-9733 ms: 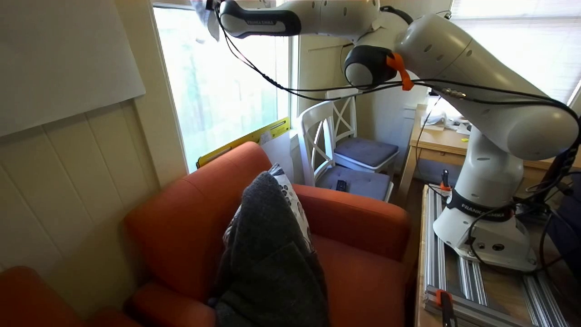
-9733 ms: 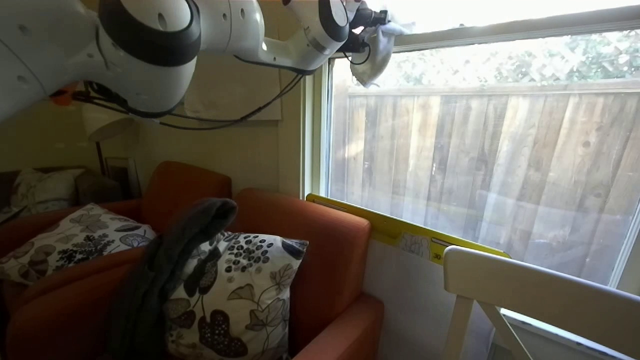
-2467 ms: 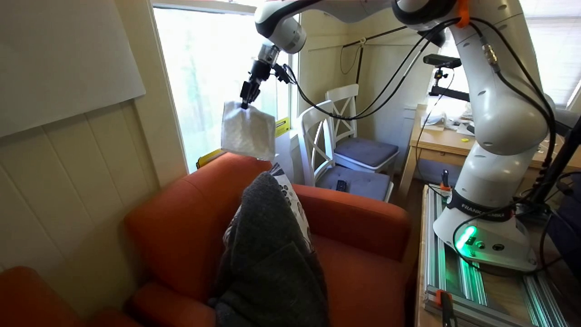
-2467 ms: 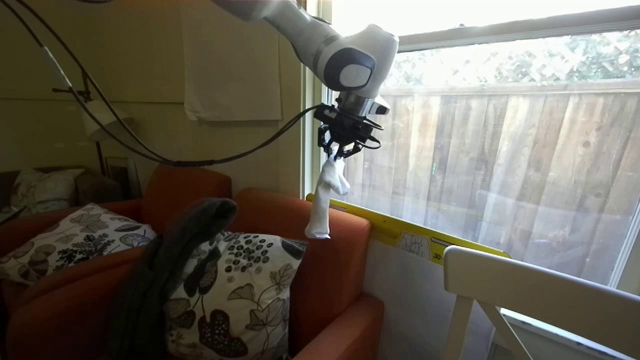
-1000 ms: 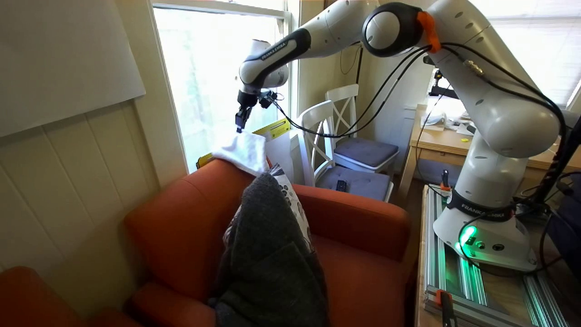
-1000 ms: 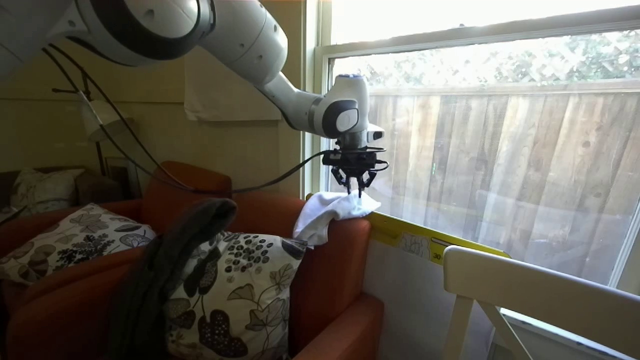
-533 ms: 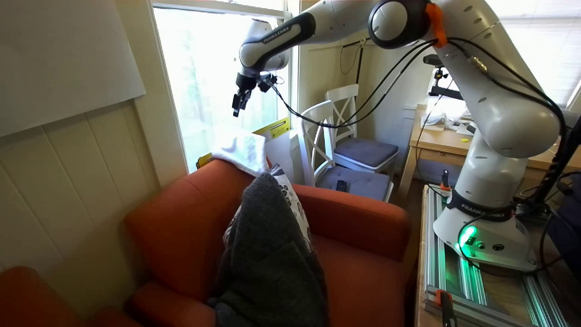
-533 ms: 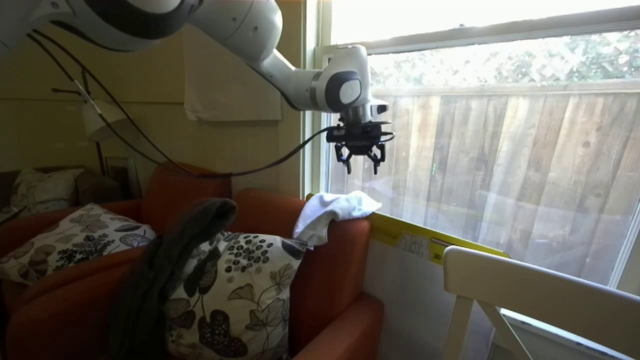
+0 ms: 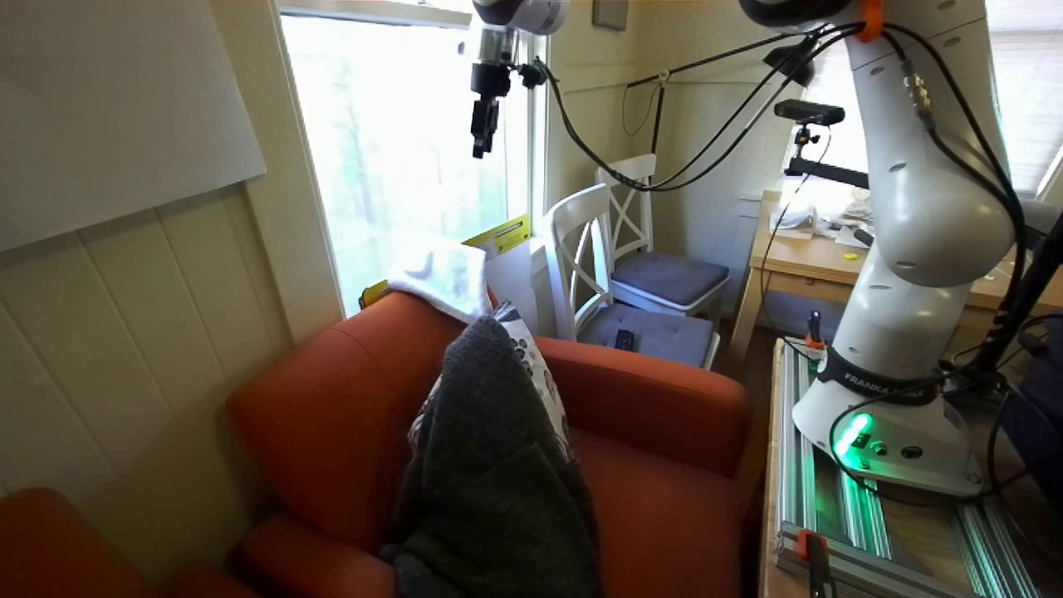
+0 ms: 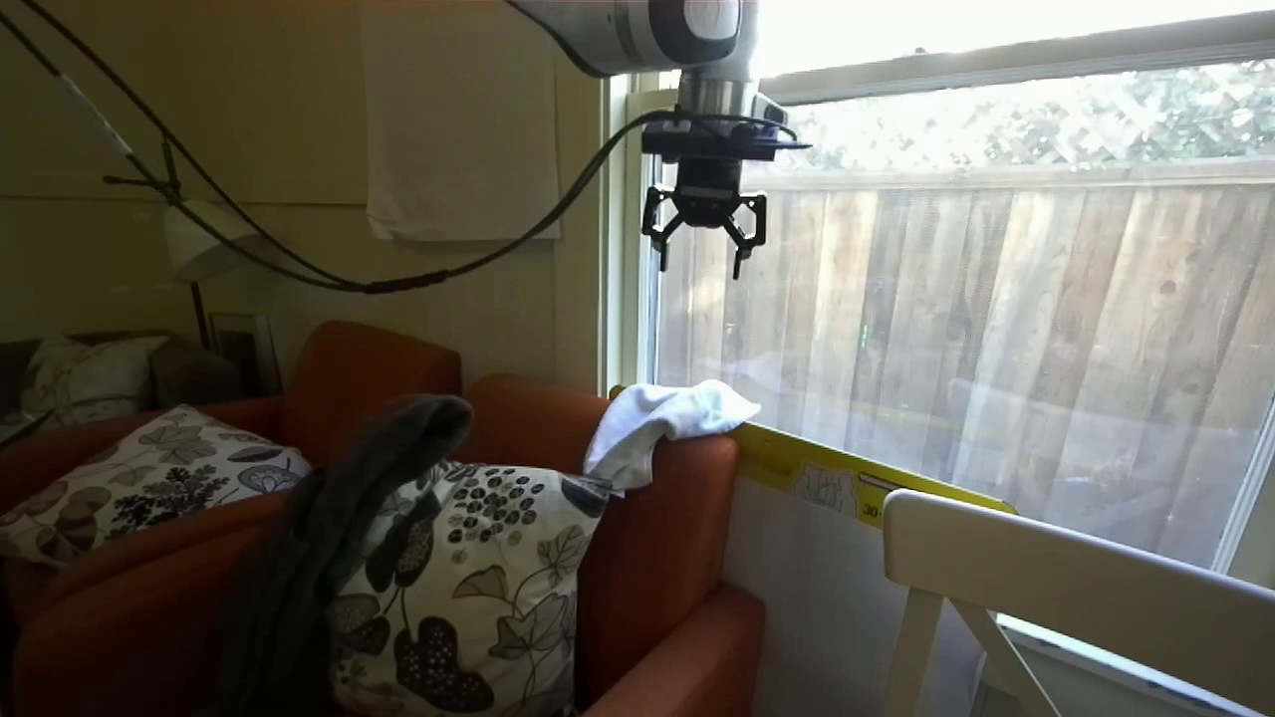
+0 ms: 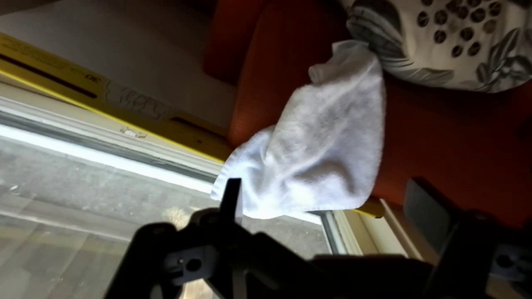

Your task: Use the towel to wipe the window

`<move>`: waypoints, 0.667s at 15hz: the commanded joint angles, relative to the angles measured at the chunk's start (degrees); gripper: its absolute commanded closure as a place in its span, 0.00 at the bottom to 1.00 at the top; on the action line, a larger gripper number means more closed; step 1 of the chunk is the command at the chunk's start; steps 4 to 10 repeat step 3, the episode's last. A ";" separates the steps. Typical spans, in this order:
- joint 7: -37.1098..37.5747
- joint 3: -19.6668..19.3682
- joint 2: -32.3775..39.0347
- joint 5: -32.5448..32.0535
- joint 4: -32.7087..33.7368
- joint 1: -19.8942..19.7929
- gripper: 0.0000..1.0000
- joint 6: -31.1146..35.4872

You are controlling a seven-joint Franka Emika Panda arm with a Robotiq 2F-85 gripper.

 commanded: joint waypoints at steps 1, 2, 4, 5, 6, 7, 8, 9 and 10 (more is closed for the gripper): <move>-1.03 -0.96 -0.81 1.22 0.16 0.23 0.00 -2.25; -1.43 -1.04 -1.39 1.63 -0.05 0.02 0.00 -3.12; -1.60 -1.07 -1.68 1.78 -0.37 -0.02 0.00 -3.32; -1.60 -1.07 -1.68 1.78 -0.37 -0.02 0.00 -3.32; -1.60 -1.07 -1.68 1.78 -0.37 -0.02 0.00 -3.32; -1.60 -1.07 -1.68 1.78 -0.37 -0.02 0.00 -3.32; -1.60 -1.07 -1.68 1.78 -0.37 -0.02 0.00 -3.32; -1.60 -1.07 -1.68 1.78 -0.37 -0.02 0.00 -3.32; -1.60 -1.07 -1.68 1.78 -0.37 -0.02 0.00 -3.32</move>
